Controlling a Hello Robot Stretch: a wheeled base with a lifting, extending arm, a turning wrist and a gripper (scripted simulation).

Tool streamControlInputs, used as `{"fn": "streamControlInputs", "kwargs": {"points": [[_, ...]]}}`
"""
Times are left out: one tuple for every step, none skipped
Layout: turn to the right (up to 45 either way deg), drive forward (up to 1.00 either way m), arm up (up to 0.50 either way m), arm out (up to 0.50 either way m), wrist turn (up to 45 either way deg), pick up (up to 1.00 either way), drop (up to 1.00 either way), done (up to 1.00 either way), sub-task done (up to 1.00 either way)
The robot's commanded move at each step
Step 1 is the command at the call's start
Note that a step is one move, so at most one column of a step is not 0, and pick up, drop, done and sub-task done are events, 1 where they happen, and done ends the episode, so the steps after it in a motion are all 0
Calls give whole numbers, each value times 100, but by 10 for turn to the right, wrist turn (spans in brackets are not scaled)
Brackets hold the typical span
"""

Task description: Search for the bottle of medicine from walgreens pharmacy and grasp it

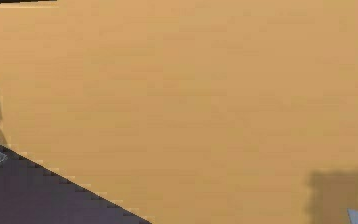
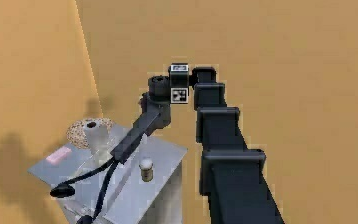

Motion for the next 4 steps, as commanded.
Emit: {"fn": "streamControlInputs", "kwargs": {"points": [[0,0,0,0,450,0,0,0,0],[0,0,0,0,450,0,0,0,0],[0,0,0,0,180,0,0,0,0],[0,0,-28,0,0,0,0,0,0]]}}
